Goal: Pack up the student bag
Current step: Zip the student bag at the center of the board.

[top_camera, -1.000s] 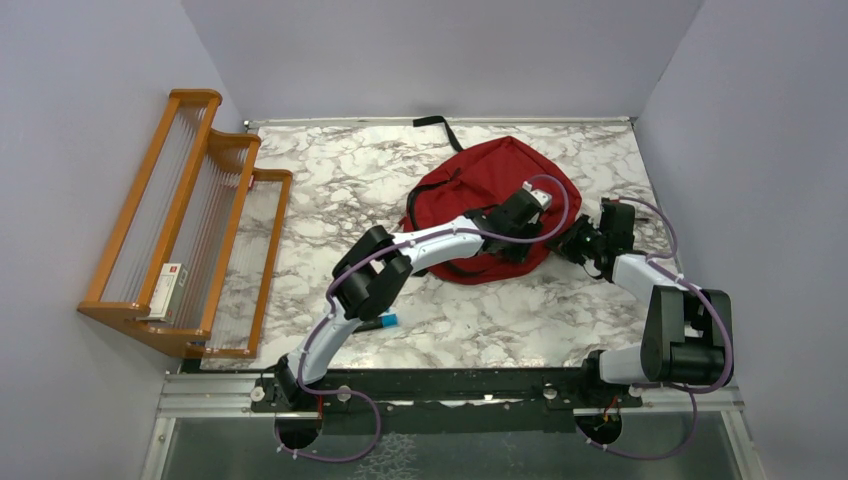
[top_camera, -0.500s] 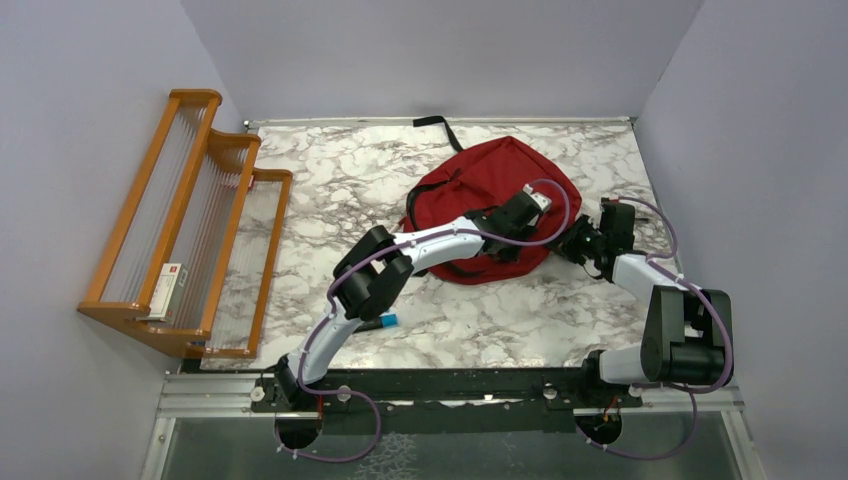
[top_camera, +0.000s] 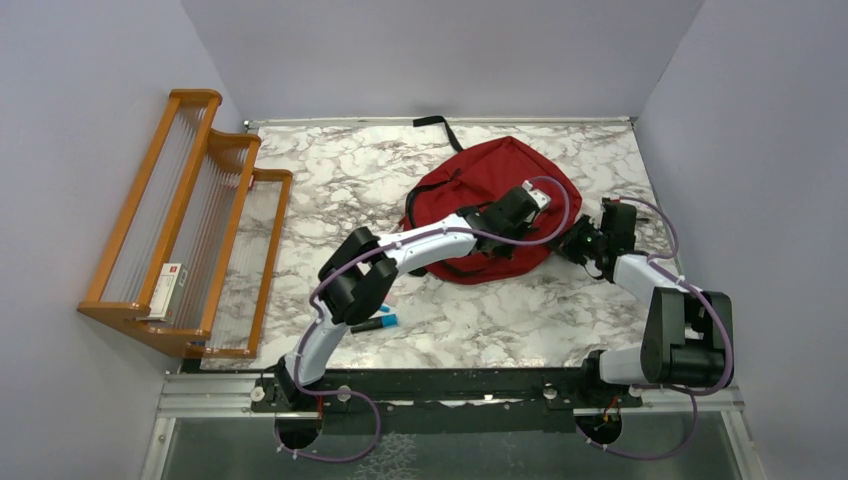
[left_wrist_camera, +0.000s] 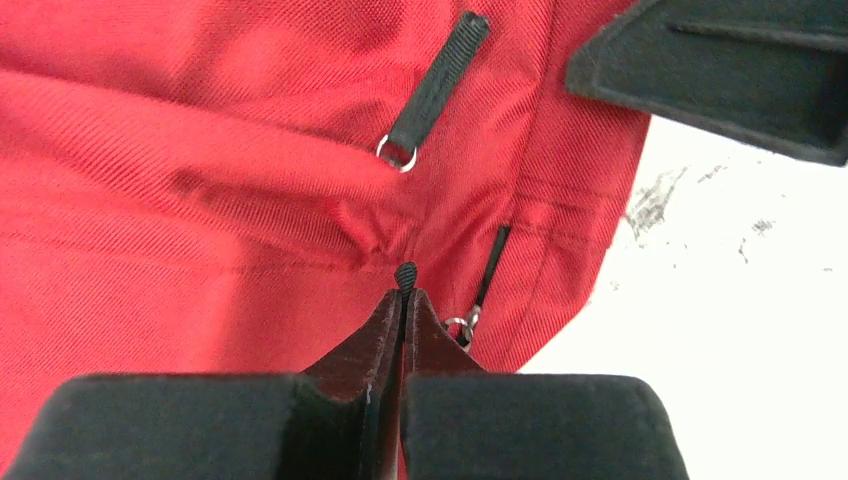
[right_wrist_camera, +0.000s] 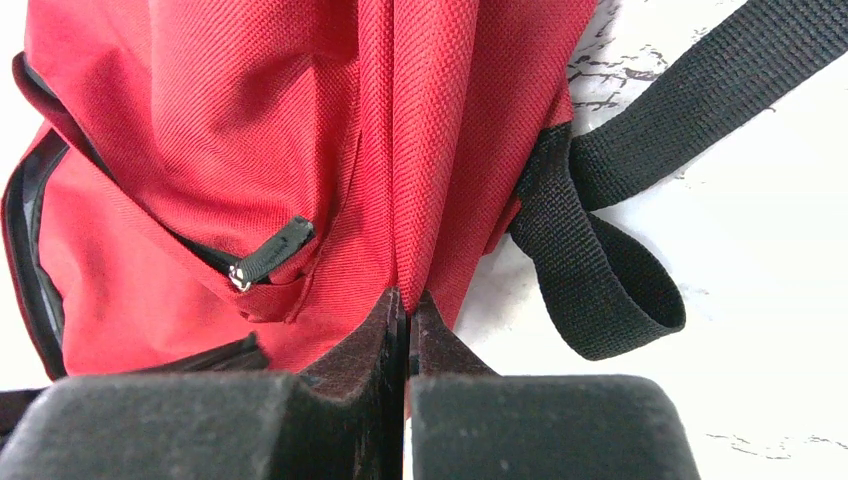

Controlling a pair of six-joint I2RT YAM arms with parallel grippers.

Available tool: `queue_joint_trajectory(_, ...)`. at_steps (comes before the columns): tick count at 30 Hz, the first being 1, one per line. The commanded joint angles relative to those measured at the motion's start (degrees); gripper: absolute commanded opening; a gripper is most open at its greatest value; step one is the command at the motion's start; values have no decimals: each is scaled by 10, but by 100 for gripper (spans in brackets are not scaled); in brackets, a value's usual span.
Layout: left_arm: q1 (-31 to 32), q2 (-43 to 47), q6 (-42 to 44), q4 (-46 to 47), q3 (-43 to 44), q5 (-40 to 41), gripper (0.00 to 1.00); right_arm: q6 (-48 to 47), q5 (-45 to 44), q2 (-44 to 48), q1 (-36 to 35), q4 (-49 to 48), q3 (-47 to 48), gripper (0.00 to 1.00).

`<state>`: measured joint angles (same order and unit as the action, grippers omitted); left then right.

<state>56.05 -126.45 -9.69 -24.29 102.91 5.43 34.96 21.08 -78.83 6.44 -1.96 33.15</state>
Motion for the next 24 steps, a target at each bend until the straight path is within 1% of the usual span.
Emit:
queue_joint_trajectory(1,-1,88,20,18,-45,5,0,-11,-8,22,4,13,10,4)
queue_joint_trajectory(8,-1,150,22,37,-120,4,0,-21,-28,25,7,19,15,4)
queue_joint_trajectory(13,-1,190,29,42,-161,4,0,-27,-41,24,10,41,22,3)
queue_joint_trajectory(18,-2,226,42,43,-182,9,0,-34,-53,20,14,50,33,3)
queue_joint_trajectory(24,-1,280,56,43,-217,40,0,-41,-55,14,18,56,41,3)
